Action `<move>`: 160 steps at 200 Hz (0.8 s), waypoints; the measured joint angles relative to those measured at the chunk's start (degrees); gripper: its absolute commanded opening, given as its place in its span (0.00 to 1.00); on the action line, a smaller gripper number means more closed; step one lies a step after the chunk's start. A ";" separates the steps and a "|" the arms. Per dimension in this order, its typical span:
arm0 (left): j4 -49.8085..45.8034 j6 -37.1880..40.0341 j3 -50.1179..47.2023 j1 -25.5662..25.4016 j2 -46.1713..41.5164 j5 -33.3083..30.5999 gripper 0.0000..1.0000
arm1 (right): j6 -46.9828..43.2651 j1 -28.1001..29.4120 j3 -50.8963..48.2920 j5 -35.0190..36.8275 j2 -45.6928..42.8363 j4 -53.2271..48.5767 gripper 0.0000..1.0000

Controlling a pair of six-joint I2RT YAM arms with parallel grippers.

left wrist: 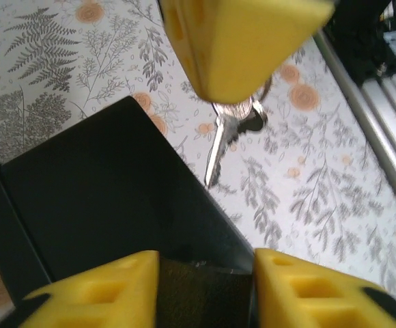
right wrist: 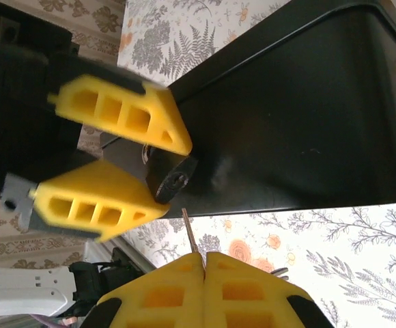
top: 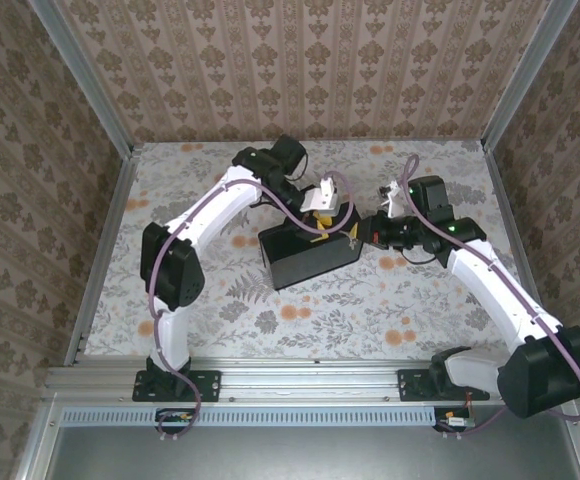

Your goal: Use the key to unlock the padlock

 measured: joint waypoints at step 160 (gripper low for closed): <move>-8.48 8.92 2.54 4.09 -0.83 1.64 0.65 | 1.09 -0.09 -3.19 -2.19 -0.68 -0.17 0.00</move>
